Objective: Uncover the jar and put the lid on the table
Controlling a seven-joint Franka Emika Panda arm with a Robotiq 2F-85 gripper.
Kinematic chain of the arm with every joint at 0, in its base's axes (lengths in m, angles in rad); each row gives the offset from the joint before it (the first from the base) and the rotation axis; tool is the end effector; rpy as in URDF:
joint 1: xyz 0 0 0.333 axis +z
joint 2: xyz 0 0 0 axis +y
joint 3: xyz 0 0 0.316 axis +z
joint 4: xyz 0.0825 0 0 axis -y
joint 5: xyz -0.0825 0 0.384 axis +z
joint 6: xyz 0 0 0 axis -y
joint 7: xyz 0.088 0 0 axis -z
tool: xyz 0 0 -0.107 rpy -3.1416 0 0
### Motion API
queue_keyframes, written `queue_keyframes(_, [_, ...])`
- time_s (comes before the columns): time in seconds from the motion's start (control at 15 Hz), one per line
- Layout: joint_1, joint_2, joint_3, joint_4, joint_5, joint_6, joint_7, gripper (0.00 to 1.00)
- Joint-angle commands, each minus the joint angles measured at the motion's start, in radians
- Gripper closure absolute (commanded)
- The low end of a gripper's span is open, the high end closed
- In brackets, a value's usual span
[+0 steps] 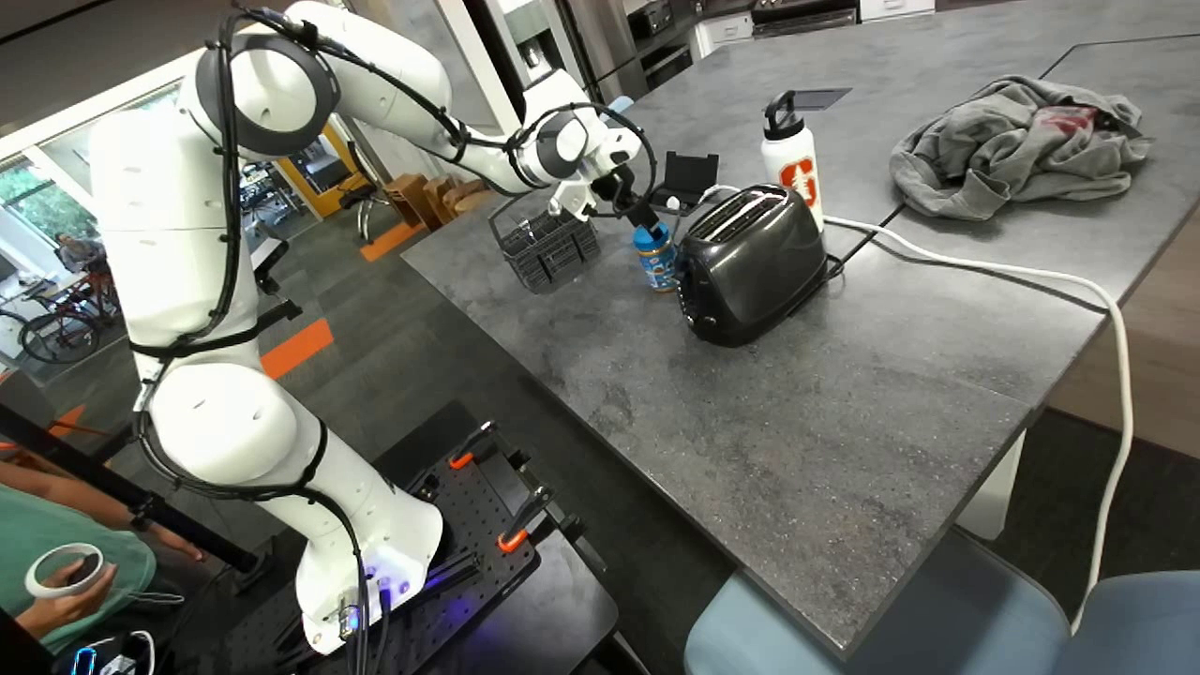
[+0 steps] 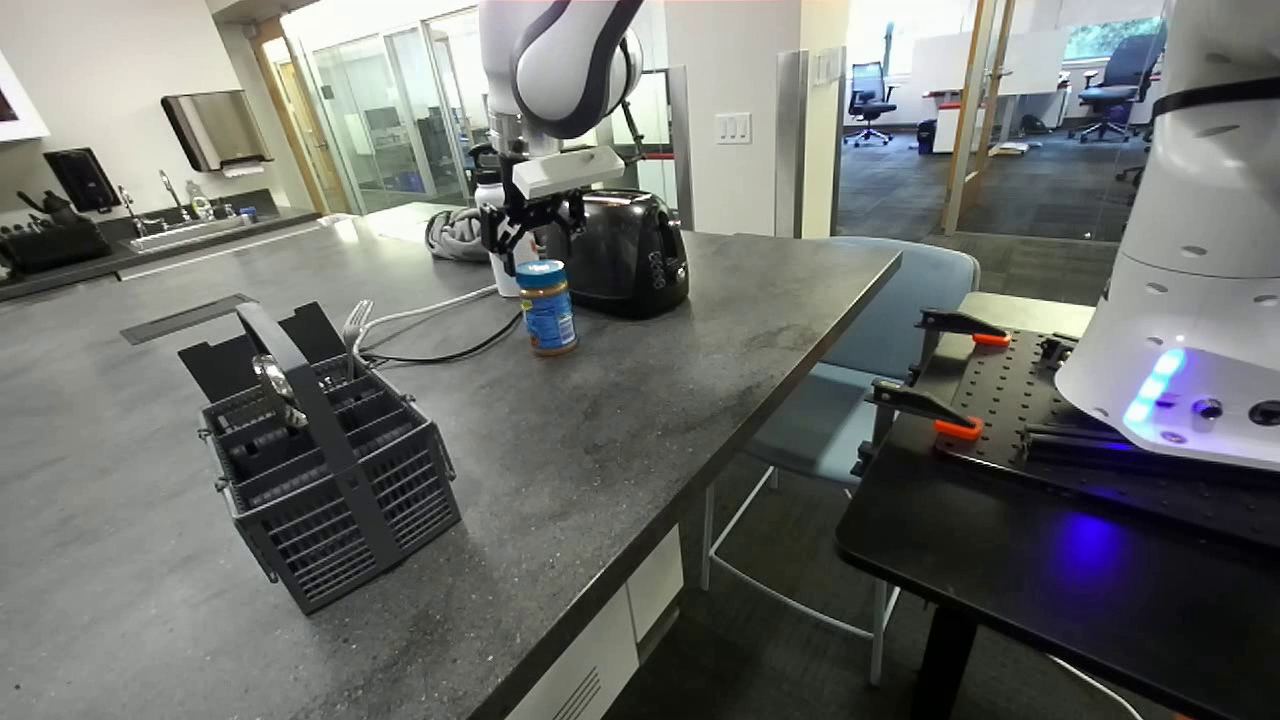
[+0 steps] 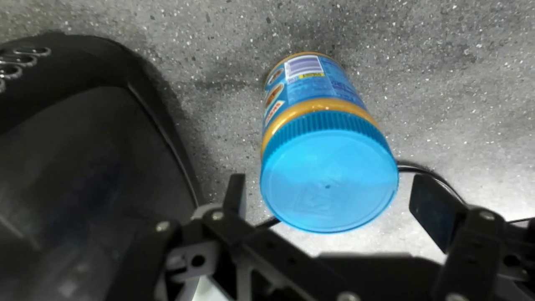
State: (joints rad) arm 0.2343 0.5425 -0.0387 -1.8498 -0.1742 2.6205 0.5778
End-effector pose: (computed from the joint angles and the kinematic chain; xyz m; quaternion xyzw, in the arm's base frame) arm 0.6516 0.1353 0.2517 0.9850 -0.1153 0.1278 0.0140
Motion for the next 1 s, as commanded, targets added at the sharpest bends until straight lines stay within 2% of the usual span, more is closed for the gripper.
queue_keyframes(0.0, [0.016, 0.026, -0.017, 0.035, 0.032, 0.009, -0.007, 0.00])
queue_keyframes(0.73, [0.036, 0.061, -0.040, 0.072, 0.025, -0.003, 0.002, 0.00])
queue_keyframes(0.8, [0.036, 0.064, -0.041, 0.074, 0.025, -0.003, 0.002, 0.25])
queue_keyframes(0.93, [0.038, 0.068, -0.044, 0.077, 0.025, -0.002, 0.002, 0.34])
